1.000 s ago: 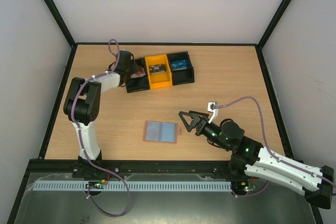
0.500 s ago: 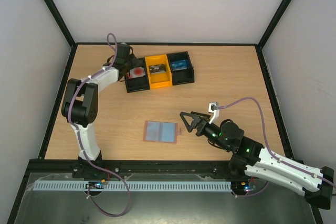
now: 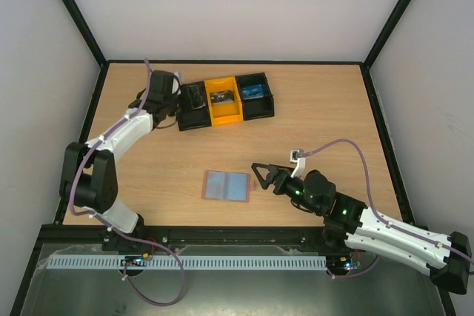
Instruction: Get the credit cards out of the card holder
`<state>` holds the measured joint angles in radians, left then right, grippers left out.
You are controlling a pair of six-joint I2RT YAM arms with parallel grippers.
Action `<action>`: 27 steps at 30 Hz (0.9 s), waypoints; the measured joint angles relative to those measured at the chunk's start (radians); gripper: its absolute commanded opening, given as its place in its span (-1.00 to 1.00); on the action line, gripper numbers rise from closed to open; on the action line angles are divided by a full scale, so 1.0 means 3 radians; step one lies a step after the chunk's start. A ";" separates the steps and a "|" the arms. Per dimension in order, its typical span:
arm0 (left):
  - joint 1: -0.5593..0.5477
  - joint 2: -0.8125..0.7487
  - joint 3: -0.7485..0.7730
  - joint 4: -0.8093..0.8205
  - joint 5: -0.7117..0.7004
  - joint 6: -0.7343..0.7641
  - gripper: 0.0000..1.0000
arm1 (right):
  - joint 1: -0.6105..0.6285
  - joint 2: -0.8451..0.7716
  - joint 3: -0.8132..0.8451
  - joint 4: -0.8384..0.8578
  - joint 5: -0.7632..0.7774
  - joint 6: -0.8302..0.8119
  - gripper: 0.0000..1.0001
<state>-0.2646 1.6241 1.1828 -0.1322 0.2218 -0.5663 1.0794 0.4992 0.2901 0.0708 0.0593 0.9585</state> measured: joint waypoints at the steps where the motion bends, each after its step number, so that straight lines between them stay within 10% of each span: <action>1: -0.0008 -0.0070 -0.0099 -0.0031 0.0067 0.0027 0.99 | 0.0000 0.0018 0.0000 -0.0023 0.0000 0.0010 0.96; 27: -0.0301 -0.1665 -0.2342 0.0003 0.0966 -0.0089 0.89 | 0.0000 0.0029 -0.0314 -0.0161 0.0097 0.0437 0.93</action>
<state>-0.3550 1.1248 0.4801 -0.1314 0.5117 -0.5930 1.0794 0.5079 0.1959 0.0223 0.0883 1.0897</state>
